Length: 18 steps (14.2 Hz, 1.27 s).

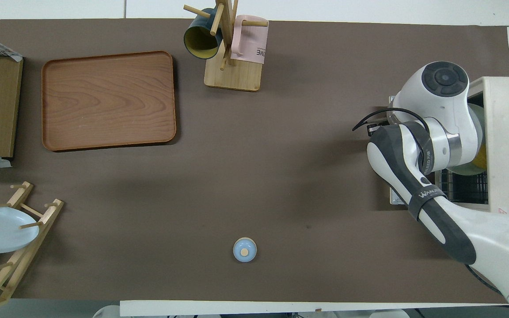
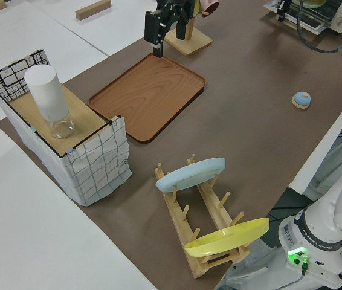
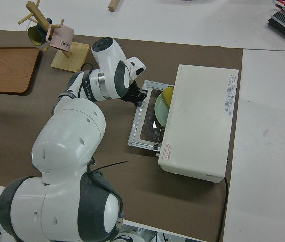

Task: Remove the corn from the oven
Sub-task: 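Pull the oven door down open with the right gripper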

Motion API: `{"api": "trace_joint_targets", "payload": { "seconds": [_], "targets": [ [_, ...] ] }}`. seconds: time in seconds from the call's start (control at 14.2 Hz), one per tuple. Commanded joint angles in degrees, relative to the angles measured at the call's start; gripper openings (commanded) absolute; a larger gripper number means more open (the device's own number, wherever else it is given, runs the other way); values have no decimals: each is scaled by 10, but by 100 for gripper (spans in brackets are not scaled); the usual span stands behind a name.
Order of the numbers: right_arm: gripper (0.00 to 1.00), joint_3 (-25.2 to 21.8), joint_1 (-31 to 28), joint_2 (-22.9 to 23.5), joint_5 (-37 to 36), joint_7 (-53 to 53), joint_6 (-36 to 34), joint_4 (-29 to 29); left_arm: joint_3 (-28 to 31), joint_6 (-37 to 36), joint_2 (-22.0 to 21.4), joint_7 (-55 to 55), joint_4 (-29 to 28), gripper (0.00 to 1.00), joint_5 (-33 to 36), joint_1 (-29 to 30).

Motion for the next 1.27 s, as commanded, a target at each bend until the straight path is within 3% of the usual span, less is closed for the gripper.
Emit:
{"api": "trace_joint_targets", "payload": {
  "seconds": [0.0, 0.21, 0.35, 0.49, 0.64, 0.71, 0.85, 1.2],
  "targets": [
    [0, -12, 0, -1, 11, 4, 12, 5, -1, -6, -12, 1, -11, 100, -2, 4],
    [17, -11, 11, 1, 93, 11, 24, 15, -1, -6, -12, 1, -11, 100, -2, 4],
    [20, -12, 35, -16, 122, 12, 12, 31, -1, -6, -12, 1, -11, 100, -2, 4],
    [23, -16, 29, -52, 115, 9, -42, 35, -1, -6, -12, 1, -11, 100, -2, 4],
    [47, -17, 10, -82, 36, 5, -88, 35, -1, -6, -12, 1, -11, 100, -2, 4],
    [51, -16, 9, -86, -26, 6, -94, 26, -1, -6, -12, 1, -11, 100, -2, 4],
    [52, -16, -4, -94, -66, 6, -94, 9, -1, -6, -12, 1, -11, 100, -2, 4],
    [52, -16, -37, -105, -67, -46, -43, -41, -1, -6, -12, 1, -11, 100, -2, 4]
  ]
}}
